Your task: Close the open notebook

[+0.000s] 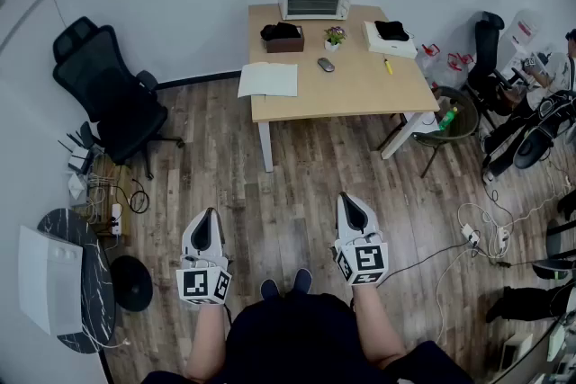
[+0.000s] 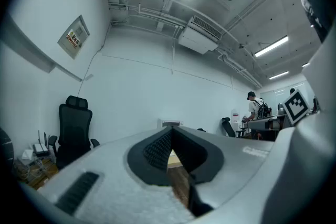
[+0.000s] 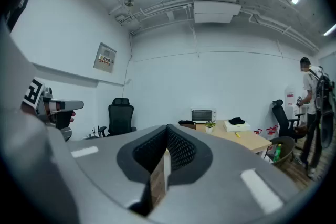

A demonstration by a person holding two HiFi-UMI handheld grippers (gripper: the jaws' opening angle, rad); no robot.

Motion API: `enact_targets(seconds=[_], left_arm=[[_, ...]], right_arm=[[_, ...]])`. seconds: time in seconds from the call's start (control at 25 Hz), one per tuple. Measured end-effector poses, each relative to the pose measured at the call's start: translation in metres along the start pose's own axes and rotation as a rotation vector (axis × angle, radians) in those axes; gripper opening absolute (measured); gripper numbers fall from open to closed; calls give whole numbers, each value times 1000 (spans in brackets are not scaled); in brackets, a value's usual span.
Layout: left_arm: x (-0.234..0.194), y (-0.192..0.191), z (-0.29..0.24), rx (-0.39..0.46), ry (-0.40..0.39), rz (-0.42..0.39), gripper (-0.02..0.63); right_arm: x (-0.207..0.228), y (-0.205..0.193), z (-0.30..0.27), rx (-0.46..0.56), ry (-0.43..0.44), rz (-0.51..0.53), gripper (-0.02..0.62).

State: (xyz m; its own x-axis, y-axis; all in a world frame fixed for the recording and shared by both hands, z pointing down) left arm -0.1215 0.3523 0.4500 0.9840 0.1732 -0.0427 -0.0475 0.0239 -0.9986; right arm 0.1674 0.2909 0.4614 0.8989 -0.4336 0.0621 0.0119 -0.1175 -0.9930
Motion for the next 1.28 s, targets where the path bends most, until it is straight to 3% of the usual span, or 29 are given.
enact_targets(seconds=[0.28,0.52,0.92,1.04,1.28], left_arm=[[10,1,-1,14,-26,0,-5],[34,2,-9,22,-71,-7,-3],[65,-3,-21,-9,-74,-20,-3],[68,-7,-24,-19,-67,-1,-2],[68,-10,-35,-22,-69,14,-2]], right_arm=[[1,-8,-4,-3,52,-59,6],[16,-10,-6,-7,52,-26,8],[43,-13,-8,8,89,-35,-1],[47,-16,-12,0,103,-36,57],[54,-16,-19,10,110,-38,33]])
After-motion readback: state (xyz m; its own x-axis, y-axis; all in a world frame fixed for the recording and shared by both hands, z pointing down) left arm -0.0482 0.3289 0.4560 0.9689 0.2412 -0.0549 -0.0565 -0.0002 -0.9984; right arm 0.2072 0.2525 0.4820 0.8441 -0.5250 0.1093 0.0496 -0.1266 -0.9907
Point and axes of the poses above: the fingertips, and each gripper's own axes: z backward along the fingers, x to its right, y out of its top, the point moved 2 cm from there along z, backward along the fingers, and after that the axes turned 3 degrees about -z, right-handed, at the moved point
